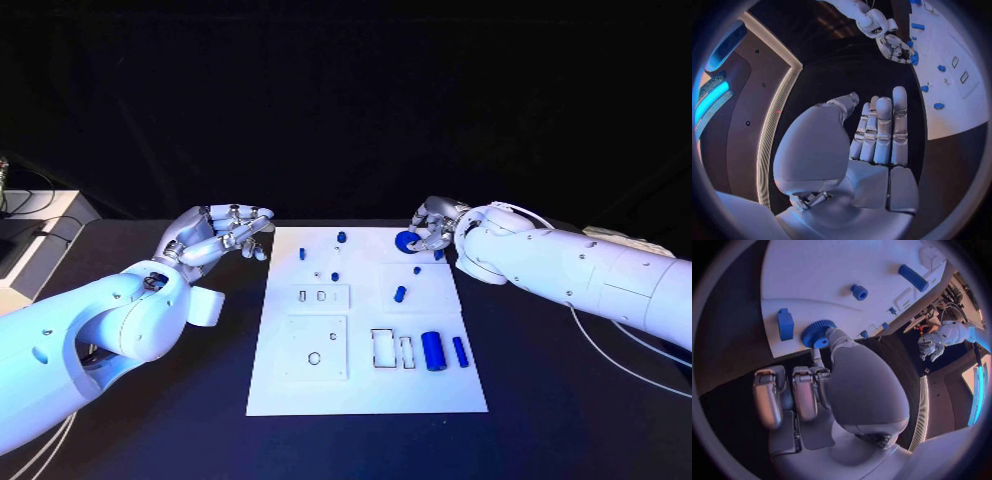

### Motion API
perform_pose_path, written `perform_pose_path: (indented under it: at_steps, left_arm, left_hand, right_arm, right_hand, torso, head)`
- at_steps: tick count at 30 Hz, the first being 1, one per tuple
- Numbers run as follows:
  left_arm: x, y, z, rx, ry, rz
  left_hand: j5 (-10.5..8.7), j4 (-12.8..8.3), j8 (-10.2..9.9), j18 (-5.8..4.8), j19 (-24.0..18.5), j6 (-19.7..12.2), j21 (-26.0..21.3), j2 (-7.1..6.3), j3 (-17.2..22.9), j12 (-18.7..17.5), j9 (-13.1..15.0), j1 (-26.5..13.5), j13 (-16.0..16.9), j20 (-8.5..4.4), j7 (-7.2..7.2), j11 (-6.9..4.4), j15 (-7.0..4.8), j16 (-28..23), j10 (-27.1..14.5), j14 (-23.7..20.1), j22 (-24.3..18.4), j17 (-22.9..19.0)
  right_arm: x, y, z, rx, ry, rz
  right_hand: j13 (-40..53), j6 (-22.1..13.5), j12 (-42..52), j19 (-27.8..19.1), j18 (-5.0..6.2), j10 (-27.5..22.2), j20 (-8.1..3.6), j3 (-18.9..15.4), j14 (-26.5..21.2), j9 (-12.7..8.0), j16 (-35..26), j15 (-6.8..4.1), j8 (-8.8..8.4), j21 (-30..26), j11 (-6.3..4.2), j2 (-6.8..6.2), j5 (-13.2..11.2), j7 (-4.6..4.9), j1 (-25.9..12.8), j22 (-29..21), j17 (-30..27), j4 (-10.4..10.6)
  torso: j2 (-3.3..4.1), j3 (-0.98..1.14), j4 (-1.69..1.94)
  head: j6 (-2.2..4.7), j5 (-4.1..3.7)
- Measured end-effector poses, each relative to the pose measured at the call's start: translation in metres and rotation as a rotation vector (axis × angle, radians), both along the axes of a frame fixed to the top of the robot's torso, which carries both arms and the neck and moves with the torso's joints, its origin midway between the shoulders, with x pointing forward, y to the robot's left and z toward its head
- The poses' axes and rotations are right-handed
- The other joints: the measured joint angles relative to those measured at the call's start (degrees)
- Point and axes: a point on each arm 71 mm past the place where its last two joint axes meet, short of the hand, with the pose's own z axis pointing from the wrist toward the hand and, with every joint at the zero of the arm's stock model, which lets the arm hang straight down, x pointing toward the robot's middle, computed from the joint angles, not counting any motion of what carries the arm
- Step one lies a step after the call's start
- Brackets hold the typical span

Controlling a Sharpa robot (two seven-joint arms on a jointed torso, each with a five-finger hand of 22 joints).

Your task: Assemble the parts on the task board

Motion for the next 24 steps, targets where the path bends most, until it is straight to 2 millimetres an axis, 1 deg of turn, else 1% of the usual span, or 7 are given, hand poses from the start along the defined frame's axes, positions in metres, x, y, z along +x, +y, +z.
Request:
perform_pose_path:
  at_steps: [2, 4, 8, 10, 13, 18, 24]
  left_arm:
    - [0.0, 0.0, 0.0, 0.0, 0.0, 0.0]
    - [0.0, 0.0, 0.0, 0.0, 0.0, 0.0]
    - [0.0, 0.0, 0.0, 0.001, 0.0, 0.0]
    - [0.0, 0.0, 0.0, 0.001, 0.0, 0.0]
    - [0.0, 0.0, 0.0, 0.001, 0.0, -0.001]
    - [0.0, 0.0, 0.0, 0.001, 0.001, 0.0]
    - [0.001, 0.0, -0.001, 0.001, 0.001, -0.001]
  left_hand:
    - [0.0, 0.0, 0.0, 0.0, 0.0, 0.0, 0.0, 0.0, 0.0, 0.0, 0.0, 0.0, 0.0, 0.0, 0.0, 0.0, 0.0, 0.0, 0.0, 0.0, 0.0, 0.0]
    - [0.0, -0.2, 0.0, 0.0, 0.0, 0.0, 0.0, 0.0, 0.2, 0.0, 0.0, 0.0, 0.0, 0.0, 0.0, 0.0, 0.0, 0.0, 0.0, 0.0, 0.0, 0.0]
    - [0.0, -0.2, 0.0, 0.0, 0.0, 0.0, 0.0, 0.0, 0.2, 0.0, 0.0, 0.0, 0.0, 0.0, 0.0, 0.0, 0.0, 0.0, 0.0, 0.0, 0.0, 0.0]
    - [0.0, -0.2, 0.0, 0.0, 0.0, 0.0, 0.0, 0.0, 0.2, 0.0, 0.0, 0.0, 0.0, 0.0, 0.0, 0.0, 0.0, 0.0, 0.0, 0.0, 0.0, 0.0]
    - [0.0, -0.2, 0.0, 0.0, 0.0, 0.0, 0.0, 0.0, 0.2, 0.0, 0.0, 0.0, 0.0, 0.0, 0.0, 0.0, 0.0, 0.0, 0.0, 0.0, 0.0, 0.0]
    - [0.0, -0.2, 0.0, 0.01, 0.0, 0.0, 0.0, 0.0, 0.2, 0.0, 0.0, 0.0, 0.0, -0.01, 0.0, 0.0, 0.0, 0.0, 0.0, 0.0, 0.0, 0.0]
    - [0.0, -0.2, 0.0, -0.01, -0.2, 0.0, 0.0, 0.0, 0.2, 0.0, 0.0, 0.0, 0.0, -0.18, 0.0, 0.0, 0.0, 0.0, 0.0, 0.0, 0.1, -0.1]
  right_arm:
    - [0.0, 0.0, 0.0, 0.001, 0.0, -0.001]
    - [0.001, 0.001, 0.0, 0.002, 0.0, -0.001]
    - [0.0, 0.001, 0.0, 0.001, -0.01, -0.001]
    - [0.0, 0.002, 0.0, -0.002, -0.02, 0.002]
    - [-0.002, 0.005, -0.001, -0.006, -0.04, 0.009]
    - [-0.008, 0.013, -0.001, -0.021, -0.105, 0.036]
    - [-0.019, 0.031, 0.007, -0.025, -0.213, 0.098]
  right_hand:
    - [0.0, 0.2, 0.0, 0.0, 0.0, 0.0, 0.0, 0.2, 0.0, 0.0, 0.0, 0.0, 0.0, 0.0, 0.0, 0.0, 0.0, 0.19, 0.0, 0.0, 0.0, 0.1]
    - [0.0, 0.5, 0.0, 0.0, 0.0, 0.0, 0.0, 0.4, 0.0, 0.0, 0.0, 0.0, 0.22, 0.0, 0.0, 0.0, 0.0, -0.07, 0.0, 0.0, 0.0, 0.0]
    - [0.0, 2.4, 0.0, 0.0, 0.0, 0.0, 0.0, 3.3, 0.0, -0.4, 0.0, 0.0, 0.68, 0.0, -0.02, 0.7, -0.7, -0.44, 0.7, 0.0, 0.0, -0.2]
    - [0.0, 3.8, 0.0, 0.0, 0.0, -0.3, -0.41, 5.6, 0.0, -0.7, 0.0, -0.51, 0.69, 0.0, -0.35, 0.69, -1.3, -0.82, 0.7, 0.0, 0.0, -0.3]
    - [0.0, 4.1, 0.0, 0.0, 0.0, -0.1, -0.87, 8.0, -0.1, -0.7, 0.0, -1.17, 0.88, 0.0, -1.17, 0.67, -1.4, -0.66, 0.7, 0.0, 0.0, -0.7]
    - [0.0, 4.2, 0.0, -0.2, 0.0, -0.1, -1.5, 10.6, -0.1, -0.7, 0.0, -1.64, 0.88, 0.0, -1.76, 0.05, -0.4, -0.66, 1.1, 0.0, 0.0, -1.4]
    - [0.0, 4.2, 0.0, 0.0, 0.0, -0.1, -1.67, 11.4, 0.0, -0.7, 0.0, -1.88, 0.88, 0.0, -1.77, -0.46, -0.4, -0.66, 0.6, 0.0, 0.0, -1.7]
  torso:
    - [0.02, 0.0, 0.01]
    - [0.03, -0.01, 0.02]
    - [0.04, -0.01, 0.03]
    - [0.04, -0.01, 0.03]
    - [0.04, -0.01, 0.03]
    - [0.03, -0.01, -0.01]
    - [0.0, -0.01, -0.01]
  head:
    - [0.0, 0.01]
    - [0.0, -0.02]
    - [-0.03, -0.04]
    - [-0.07, -0.04]
    - [-0.08, -0.01]
    - [0.04, 0.01]
    - [0.21, 0.07]
